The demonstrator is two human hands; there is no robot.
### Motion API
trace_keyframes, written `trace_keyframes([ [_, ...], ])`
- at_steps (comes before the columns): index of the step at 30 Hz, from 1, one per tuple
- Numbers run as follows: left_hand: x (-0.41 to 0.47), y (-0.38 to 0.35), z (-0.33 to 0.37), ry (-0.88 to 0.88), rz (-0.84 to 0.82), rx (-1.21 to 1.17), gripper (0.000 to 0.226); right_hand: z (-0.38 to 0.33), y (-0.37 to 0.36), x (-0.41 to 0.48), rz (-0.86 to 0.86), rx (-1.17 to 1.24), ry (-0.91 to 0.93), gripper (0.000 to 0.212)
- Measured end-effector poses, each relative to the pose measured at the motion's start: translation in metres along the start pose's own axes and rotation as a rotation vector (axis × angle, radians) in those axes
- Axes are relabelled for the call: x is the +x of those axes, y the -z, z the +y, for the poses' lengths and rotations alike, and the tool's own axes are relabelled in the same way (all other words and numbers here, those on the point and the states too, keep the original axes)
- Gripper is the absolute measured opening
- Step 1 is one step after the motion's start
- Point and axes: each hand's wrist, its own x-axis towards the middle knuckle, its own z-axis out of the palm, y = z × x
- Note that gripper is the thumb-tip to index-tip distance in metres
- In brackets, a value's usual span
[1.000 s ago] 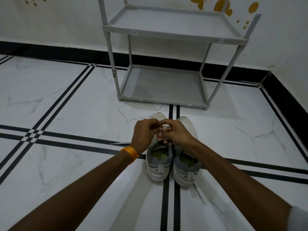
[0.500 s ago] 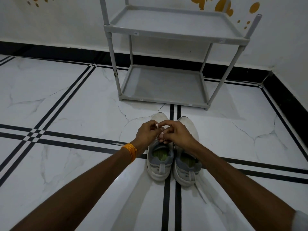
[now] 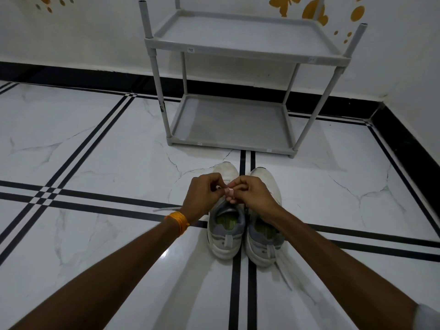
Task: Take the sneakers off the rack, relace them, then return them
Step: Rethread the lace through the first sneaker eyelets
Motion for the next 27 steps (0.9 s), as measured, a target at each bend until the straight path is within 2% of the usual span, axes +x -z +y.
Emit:
trace_keyframes([
  [3, -0.004, -0.003, 0.004, -0.150, 0.029, 0.140, 0.008, -0.001, -0.001, -0.003, 0.031, -0.135, 0.034, 0.012],
  [6, -0.008, -0.003, 0.006, -0.243, 0.046, 0.287, 0.017, -0.006, -0.007, -0.003, 0.044, -0.292, 0.031, 0.015],
  [8, -0.008, -0.005, 0.005, -0.220, 0.011, 0.371, 0.023, -0.008, -0.011, -0.001, 0.048, -0.360, 0.007, 0.021],
  [12, -0.001, -0.004, 0.006, -0.113, -0.056, 0.414, 0.020, -0.005, -0.008, -0.001, 0.048, -0.337, 0.000, 0.021],
  [14, 0.005, 0.000, 0.009, 0.029, -0.101, 0.290, 0.021, -0.003, -0.005, -0.002, 0.060, -0.251, 0.011, 0.017],
  [17, 0.015, 0.013, 0.010, 0.435, -0.314, -0.292, 0.022, -0.004, -0.001, -0.003, 0.040, 0.000, 0.006, 0.015],
  [19, 0.017, 0.017, 0.014, 0.606, -0.403, -0.557, 0.019, -0.005, 0.003, -0.006, -0.004, 0.113, 0.001, 0.017],
  [20, 0.017, 0.017, 0.017, 0.657, -0.415, -0.610, 0.017, -0.005, 0.004, -0.007, -0.003, 0.055, 0.030, 0.022],
  [23, 0.020, 0.014, 0.021, 0.726, -0.369, -0.684, 0.017, -0.004, 0.004, -0.008, 0.081, -0.411, 0.262, 0.045],
  [25, 0.021, 0.014, 0.022, 0.739, -0.341, -0.664, 0.017, -0.007, 0.004, -0.008, 0.147, -0.674, 0.442, 0.037],
  [27, 0.022, 0.013, 0.022, 0.747, -0.320, -0.635, 0.014, -0.014, 0.004, -0.008, 0.163, -0.807, 0.536, 0.021],
])
